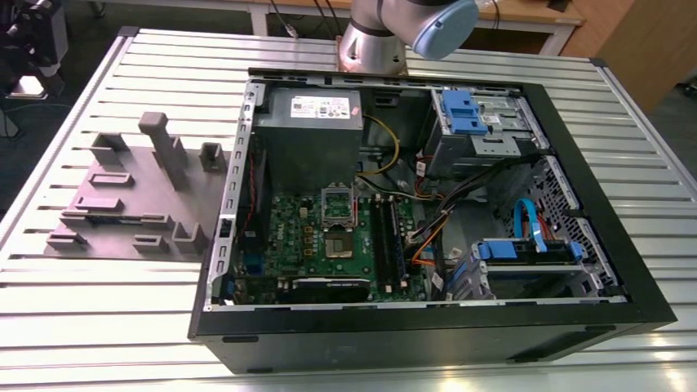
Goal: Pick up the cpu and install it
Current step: 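Pick up the cpu and move it towards the insertion slot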
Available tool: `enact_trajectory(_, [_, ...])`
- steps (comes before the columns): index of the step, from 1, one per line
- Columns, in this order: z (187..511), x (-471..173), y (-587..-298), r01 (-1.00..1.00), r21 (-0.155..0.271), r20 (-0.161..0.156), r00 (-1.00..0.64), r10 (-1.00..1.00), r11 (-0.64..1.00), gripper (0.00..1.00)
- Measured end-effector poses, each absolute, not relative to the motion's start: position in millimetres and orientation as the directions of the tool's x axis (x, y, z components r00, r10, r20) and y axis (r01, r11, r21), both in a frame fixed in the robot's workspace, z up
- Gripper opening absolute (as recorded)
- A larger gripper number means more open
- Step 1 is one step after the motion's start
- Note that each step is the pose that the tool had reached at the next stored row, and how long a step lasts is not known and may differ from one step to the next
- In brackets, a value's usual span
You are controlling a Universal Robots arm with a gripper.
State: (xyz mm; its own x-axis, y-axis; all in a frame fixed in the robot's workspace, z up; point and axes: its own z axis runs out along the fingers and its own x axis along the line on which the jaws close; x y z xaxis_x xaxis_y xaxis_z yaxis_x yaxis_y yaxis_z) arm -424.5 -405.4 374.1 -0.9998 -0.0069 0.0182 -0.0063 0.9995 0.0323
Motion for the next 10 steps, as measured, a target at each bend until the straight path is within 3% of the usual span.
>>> enact_trajectory(10, [374.0, -421.4, -405.4, -0.006, 0.032, 0.018, -1.000, -0.007, 0.999, 0.47])
